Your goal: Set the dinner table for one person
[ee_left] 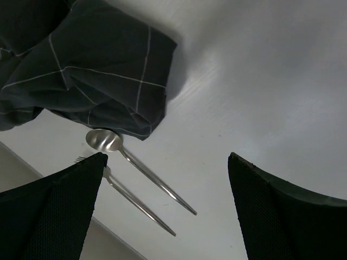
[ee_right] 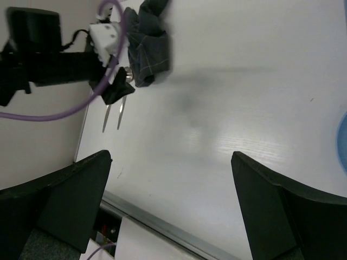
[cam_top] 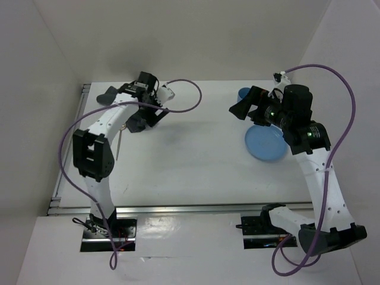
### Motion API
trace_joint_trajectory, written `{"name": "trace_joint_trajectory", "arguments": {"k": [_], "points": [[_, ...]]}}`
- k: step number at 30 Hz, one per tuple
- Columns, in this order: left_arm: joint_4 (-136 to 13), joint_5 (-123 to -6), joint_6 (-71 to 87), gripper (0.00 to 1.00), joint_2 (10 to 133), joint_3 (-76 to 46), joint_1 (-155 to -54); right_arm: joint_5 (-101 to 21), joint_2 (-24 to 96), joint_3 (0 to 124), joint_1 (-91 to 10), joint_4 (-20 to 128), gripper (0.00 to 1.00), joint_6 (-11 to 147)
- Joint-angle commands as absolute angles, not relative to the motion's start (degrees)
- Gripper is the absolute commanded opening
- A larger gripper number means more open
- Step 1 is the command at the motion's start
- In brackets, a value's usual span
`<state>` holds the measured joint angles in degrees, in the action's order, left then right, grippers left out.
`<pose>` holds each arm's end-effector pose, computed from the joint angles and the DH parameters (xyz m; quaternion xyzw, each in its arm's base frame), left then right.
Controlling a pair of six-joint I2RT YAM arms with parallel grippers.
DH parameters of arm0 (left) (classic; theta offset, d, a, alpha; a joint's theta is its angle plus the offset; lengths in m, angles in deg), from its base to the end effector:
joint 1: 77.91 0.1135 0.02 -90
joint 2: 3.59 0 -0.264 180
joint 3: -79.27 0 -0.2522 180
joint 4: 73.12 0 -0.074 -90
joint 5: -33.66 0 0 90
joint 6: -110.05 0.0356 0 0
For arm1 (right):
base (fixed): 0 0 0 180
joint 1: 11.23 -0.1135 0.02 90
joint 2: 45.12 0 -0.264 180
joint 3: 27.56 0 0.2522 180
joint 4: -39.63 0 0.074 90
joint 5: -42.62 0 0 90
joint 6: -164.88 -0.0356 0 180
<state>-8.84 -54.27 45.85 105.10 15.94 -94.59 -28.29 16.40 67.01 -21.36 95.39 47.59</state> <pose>0.3981 -0.1179 0.3074 0.3418 0.8938 0.0403 0.2875 0.1996 0.0475 0.4415 0.0316 0.8255 0.3060 0.4732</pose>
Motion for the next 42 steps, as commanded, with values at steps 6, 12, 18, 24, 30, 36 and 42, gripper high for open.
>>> {"name": "trace_joint_trajectory", "arguments": {"k": [6,12,18,24,30,36,42], "points": [[-9.62,-34.37,42.55,0.99,120.52,24.91,-93.73,-32.35,23.7,67.5,-21.25,84.16,1.0,50.01],[-15.86,-35.51,43.17,0.93,125.24,21.92,-93.2,-32.35,27.56,66.35,-21.25,82.93,1.0,48.78],[-20.5,-35.05,43.17,0.46,129.3,23.86,-93.2,-32.35,28.19,65.65,-21.25,82.93,1.0,48.25],[-22.88,-37.44,42.46,0.0,128.17,23.86,-93.2,-32.36,28.19,65.12,-21.25,84.16,1.0,48.25],[-11.85,-44.28,44.39,0.0,117.2,29.13,-96.0,-34.27,26.16,63.98,-22.47,86.08,1.0,49.39],[4.69,-52.36,46.51,0.0,104.88,41.57,-101.54,-42.28,26.16,65.56,-26.43,93.2,1.0,52.55],[7.71,-57.65,42.39,0.0,97.58,42.51,-104.62,-40.88,24.23,64.95,-26.96,91.98,1.0,53.08]]}}
